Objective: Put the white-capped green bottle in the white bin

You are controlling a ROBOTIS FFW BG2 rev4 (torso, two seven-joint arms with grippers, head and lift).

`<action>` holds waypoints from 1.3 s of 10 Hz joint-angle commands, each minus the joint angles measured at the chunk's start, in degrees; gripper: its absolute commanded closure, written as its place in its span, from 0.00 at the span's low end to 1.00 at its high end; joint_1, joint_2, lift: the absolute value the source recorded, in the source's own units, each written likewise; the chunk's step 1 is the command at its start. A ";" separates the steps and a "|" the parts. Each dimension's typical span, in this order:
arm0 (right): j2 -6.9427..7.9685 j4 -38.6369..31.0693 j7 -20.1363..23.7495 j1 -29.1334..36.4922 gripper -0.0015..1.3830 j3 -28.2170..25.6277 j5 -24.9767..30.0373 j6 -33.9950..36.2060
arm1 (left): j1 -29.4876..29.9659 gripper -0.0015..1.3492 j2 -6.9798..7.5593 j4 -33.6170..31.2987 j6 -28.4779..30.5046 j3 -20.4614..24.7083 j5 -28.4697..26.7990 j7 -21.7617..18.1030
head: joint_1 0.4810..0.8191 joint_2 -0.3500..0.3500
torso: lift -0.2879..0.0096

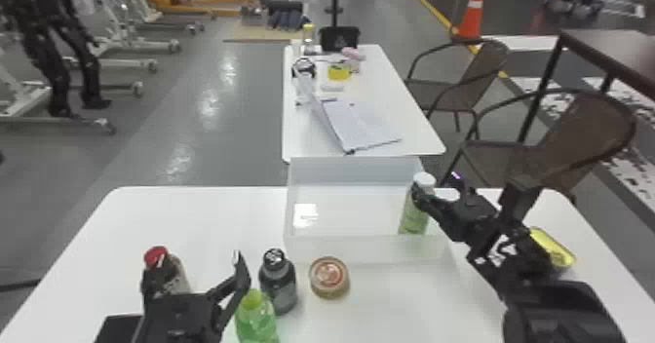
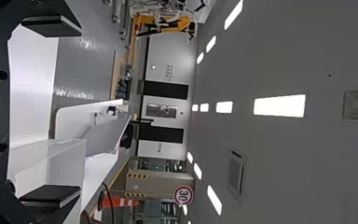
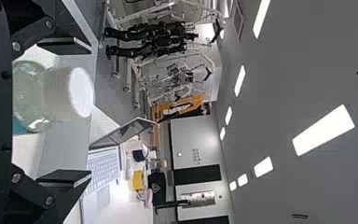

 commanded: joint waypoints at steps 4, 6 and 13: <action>0.00 -0.58 -0.09 0.50 0.23 -0.82 -0.08 -0.64 | 0.00 0.08 -0.15 0.09 -0.10 0.00 -0.10 0.00 | 0.20 0.50 | 0.63; 0.00 -12.01 -6.50 8.14 0.23 -2.58 1.59 2.00 | -0.09 0.08 -0.15 0.09 -0.18 0.00 -0.18 0.00 | 0.20 0.50 | 0.63; 0.09 -45.49 -18.10 35.74 0.22 -7.42 5.02 11.31 | 0.35 0.08 -0.15 0.18 -0.45 0.44 -0.80 0.44 | 0.20 0.50 | 0.63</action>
